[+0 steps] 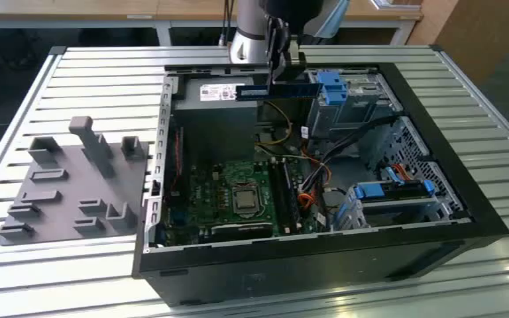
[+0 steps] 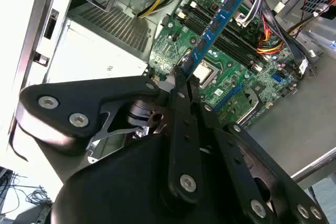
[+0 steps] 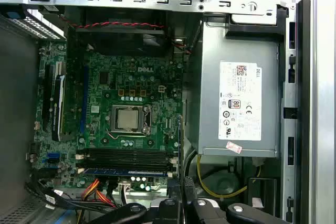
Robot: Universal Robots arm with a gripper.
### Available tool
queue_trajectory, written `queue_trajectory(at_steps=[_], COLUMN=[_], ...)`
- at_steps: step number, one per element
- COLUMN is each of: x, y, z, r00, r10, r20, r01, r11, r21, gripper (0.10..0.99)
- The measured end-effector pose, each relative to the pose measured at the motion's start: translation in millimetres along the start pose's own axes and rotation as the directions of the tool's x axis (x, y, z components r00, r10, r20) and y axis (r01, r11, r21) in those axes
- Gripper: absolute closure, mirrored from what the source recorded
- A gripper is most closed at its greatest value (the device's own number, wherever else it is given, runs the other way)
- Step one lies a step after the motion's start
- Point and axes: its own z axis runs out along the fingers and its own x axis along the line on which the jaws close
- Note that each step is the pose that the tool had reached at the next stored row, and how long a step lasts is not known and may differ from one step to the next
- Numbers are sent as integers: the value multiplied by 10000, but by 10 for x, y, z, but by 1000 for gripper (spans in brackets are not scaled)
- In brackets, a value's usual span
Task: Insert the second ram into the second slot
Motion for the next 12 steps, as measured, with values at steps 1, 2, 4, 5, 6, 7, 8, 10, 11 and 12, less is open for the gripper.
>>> queue_trajectory(at_steps=[1,2,4,5,6,7,8,10,11,12], x=[0,0,0,1,3,7,14,37,49,65], y=[0,0,0,0,0,0,0,1,1,1], z=[0,0,0,0,-1,-1,-1,-1,-1,-2], r00=[10000,10000,10000,10000,10000,10000,10000,10000,10000,10000], r10=[0,0,0,0,1,1,1,0,2,1], r20=[0,0,0,-1,-3,-8,-16,-27,-32,-38], r01=[0,0,0,0,-1,-1,-1,0,-2,-1], r11=[10000,10000,10000,10000,10000,10000,10000,10000,10000,10000], r21=[0,0,0,0,-1,-1,-1,-1,-1,-2], gripper=[949,949,949,949,949,949,949,949,949,949])
